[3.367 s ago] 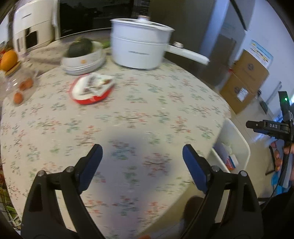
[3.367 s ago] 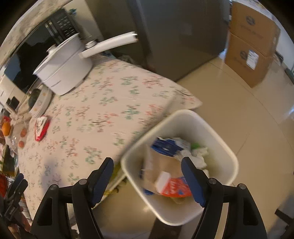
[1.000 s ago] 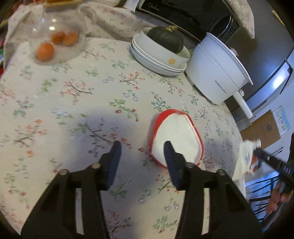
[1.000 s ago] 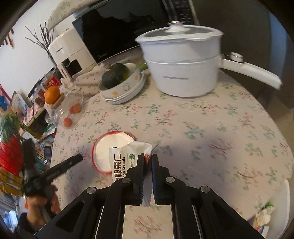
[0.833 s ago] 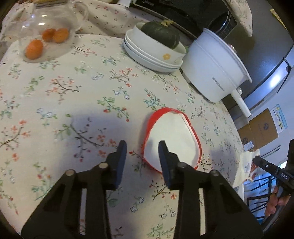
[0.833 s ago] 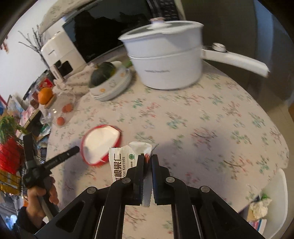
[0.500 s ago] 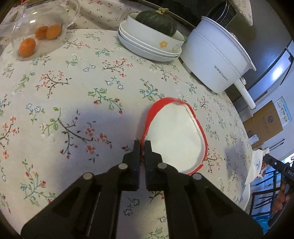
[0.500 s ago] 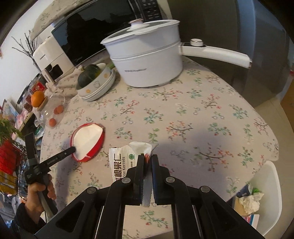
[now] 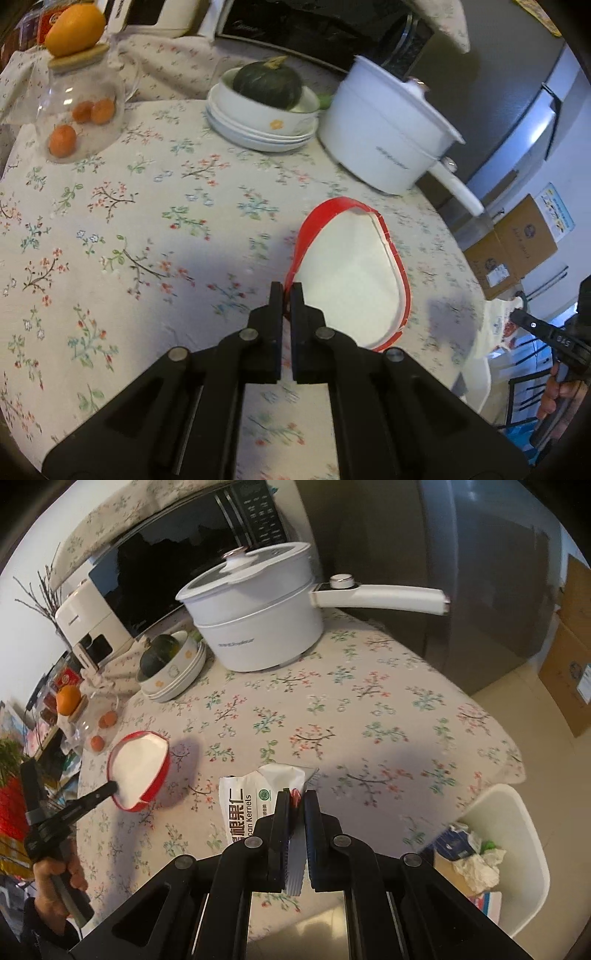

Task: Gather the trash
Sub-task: 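Carry the red-rimmed bag and white packet over the white bin with both grippers, then open both grippers to drop the bag and packet into the bin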

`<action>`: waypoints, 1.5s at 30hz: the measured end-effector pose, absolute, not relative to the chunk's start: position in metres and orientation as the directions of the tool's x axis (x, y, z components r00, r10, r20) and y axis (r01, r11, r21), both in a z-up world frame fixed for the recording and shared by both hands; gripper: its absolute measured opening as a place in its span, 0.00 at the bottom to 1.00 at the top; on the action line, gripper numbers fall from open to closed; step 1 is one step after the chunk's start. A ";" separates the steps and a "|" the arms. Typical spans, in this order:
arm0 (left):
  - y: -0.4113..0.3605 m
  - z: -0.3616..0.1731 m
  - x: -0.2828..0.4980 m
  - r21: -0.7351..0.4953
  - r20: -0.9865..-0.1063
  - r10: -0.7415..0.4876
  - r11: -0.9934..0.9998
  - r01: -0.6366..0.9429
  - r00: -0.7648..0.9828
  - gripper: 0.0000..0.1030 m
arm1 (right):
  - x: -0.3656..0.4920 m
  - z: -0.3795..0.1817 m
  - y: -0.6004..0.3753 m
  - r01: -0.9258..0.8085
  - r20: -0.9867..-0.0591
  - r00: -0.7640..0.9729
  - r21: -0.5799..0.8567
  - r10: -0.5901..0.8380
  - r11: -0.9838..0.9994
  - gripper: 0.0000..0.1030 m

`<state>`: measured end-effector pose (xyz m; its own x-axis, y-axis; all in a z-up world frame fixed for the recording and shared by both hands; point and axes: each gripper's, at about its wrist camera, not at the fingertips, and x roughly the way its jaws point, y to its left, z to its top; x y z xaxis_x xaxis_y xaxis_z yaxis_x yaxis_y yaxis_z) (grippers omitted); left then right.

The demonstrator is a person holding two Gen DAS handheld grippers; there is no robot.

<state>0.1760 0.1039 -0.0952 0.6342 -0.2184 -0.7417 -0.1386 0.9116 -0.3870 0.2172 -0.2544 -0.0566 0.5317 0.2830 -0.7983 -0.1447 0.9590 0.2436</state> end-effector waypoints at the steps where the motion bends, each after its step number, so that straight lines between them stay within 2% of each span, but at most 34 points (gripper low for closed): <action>1: 0.097 -0.090 0.173 -0.388 -0.739 -0.228 0.913 -0.124 0.634 0.04 | 0.214 -0.055 -0.259 -0.137 -0.797 0.538 0.238 0.274 0.962 0.08; 11: -0.006 -0.070 0.155 -0.354 -0.745 -0.322 0.933 0.063 0.584 0.04 | 0.192 -0.047 -0.340 -0.007 -0.808 0.567 0.185 0.157 0.983 0.08; 14: -0.047 -0.067 0.157 -0.345 -0.741 -0.361 0.928 0.140 0.567 0.04 | 0.188 -0.059 -0.370 0.042 -0.835 0.543 0.129 0.086 0.991 0.08; 21: -0.121 -0.073 0.161 -0.304 -0.757 -0.400 0.916 0.263 0.517 0.04 | 0.177 -0.086 -0.438 0.154 -0.878 0.478 0.108 0.021 0.982 0.10; 23: -0.137 -0.078 0.162 -0.290 -0.765 -0.399 0.914 0.283 0.506 0.04 | 0.175 -0.089 -0.450 0.174 -0.882 0.470 0.120 0.025 0.977 0.17; 25: -0.153 -0.084 0.165 -0.277 -0.774 -0.396 0.914 0.297 0.494 0.04 | 0.171 -0.091 -0.459 0.186 -0.884 0.467 0.125 0.024 0.975 0.20; 27: -0.167 -0.090 0.165 -0.269 -0.782 -0.395 0.912 0.309 0.482 0.04 | 0.168 -0.091 -0.467 0.188 -0.880 0.474 0.129 0.026 0.974 0.28; 29: -0.182 -0.096 0.167 -0.253 -0.792 -0.389 0.910 0.328 0.471 0.04 | 0.164 -0.089 -0.474 0.194 -0.872 0.489 0.127 0.016 0.973 0.49; 30: -0.189 -0.099 0.166 -0.243 -0.796 -0.384 0.910 0.335 0.467 0.04 | 0.161 -0.087 -0.476 0.197 -0.866 0.499 0.130 0.014 0.972 0.52; 35: -0.223 -0.113 0.169 -0.189 -0.811 -0.359 0.908 0.373 0.462 0.04 | 0.157 -0.085 -0.486 0.206 -0.862 0.506 0.145 0.021 0.968 0.54; 41: -0.248 -0.124 0.173 -0.182 -0.808 -0.369 0.898 0.400 0.459 0.04 | 0.153 -0.084 -0.494 0.216 -0.864 0.504 0.138 0.010 0.967 0.58; 43: -0.251 -0.125 0.172 -0.184 -0.800 -0.377 0.895 0.407 0.467 0.10 | 0.152 -0.084 -0.495 0.220 -0.864 0.504 0.134 0.005 0.966 0.61; 44: -0.252 -0.125 0.171 -0.184 -0.800 -0.379 0.893 0.410 0.465 0.21 | 0.152 -0.084 -0.495 0.221 -0.865 0.502 0.131 0.003 0.966 0.62; 45: -0.252 -0.124 0.169 -0.179 -0.797 -0.378 0.892 0.414 0.471 0.37 | 0.151 -0.084 -0.494 0.221 -0.865 0.501 0.129 0.001 0.967 0.63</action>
<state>0.1693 -0.2515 -0.1237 0.4708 -0.3781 -0.7971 0.4144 0.8924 -0.1786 0.1505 -0.4944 -0.0836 0.5012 0.0013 -0.8653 0.2211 0.9666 0.1294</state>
